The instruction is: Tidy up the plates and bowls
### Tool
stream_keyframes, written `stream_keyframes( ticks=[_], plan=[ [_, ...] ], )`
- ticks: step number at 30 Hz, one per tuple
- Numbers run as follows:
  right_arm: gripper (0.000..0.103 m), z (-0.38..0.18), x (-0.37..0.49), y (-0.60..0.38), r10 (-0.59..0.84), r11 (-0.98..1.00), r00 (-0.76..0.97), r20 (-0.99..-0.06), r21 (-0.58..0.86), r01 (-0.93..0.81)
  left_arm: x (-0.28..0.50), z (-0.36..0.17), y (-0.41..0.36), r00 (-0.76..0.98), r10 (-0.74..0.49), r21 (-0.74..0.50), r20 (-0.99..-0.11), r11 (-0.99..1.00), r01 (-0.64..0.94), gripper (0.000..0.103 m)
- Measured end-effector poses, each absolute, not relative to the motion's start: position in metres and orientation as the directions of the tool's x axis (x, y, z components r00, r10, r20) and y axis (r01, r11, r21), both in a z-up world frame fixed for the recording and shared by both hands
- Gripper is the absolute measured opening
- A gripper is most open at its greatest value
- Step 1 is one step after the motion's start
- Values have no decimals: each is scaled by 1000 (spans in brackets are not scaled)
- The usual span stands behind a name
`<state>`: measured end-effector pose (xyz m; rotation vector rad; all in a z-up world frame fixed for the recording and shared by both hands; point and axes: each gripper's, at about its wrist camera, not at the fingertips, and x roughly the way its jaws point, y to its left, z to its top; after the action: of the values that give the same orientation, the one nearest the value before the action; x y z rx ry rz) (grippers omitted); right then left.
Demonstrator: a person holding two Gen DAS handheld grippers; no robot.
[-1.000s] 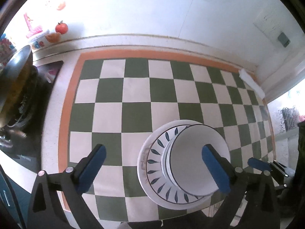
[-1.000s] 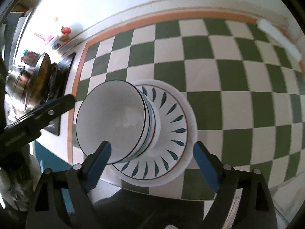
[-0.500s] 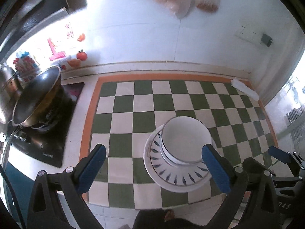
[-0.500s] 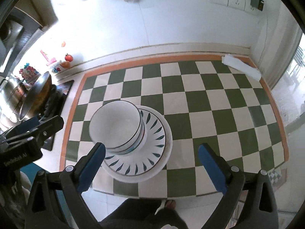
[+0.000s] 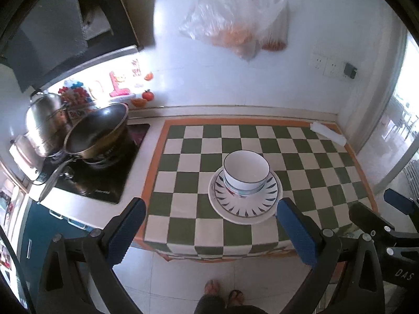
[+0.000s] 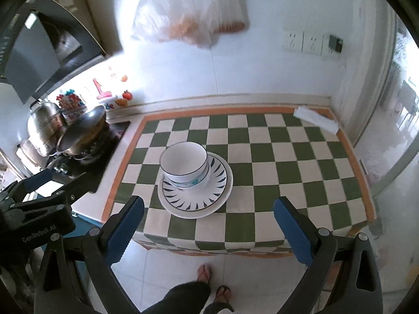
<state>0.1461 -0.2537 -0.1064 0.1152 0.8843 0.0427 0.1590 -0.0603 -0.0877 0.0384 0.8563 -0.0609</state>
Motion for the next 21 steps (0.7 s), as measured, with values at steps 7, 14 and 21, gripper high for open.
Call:
stream_keyframes(
  ticks=[7,14,21],
  plan=[
    [102,-70,83,-251,83,992,680,-729,125,13,105,-61,-47,694,-43,-6,-718,998,55,103],
    [102,-46,21,-241,52,993,717,-695,114,39,58,-53,-40,706,-47,10,-707,997,77,103],
    [102,-30,-31,-229,22,992,731,-683,105,68,18,-47,-23,704,-54,1,-708,997,77,103]
  ],
)
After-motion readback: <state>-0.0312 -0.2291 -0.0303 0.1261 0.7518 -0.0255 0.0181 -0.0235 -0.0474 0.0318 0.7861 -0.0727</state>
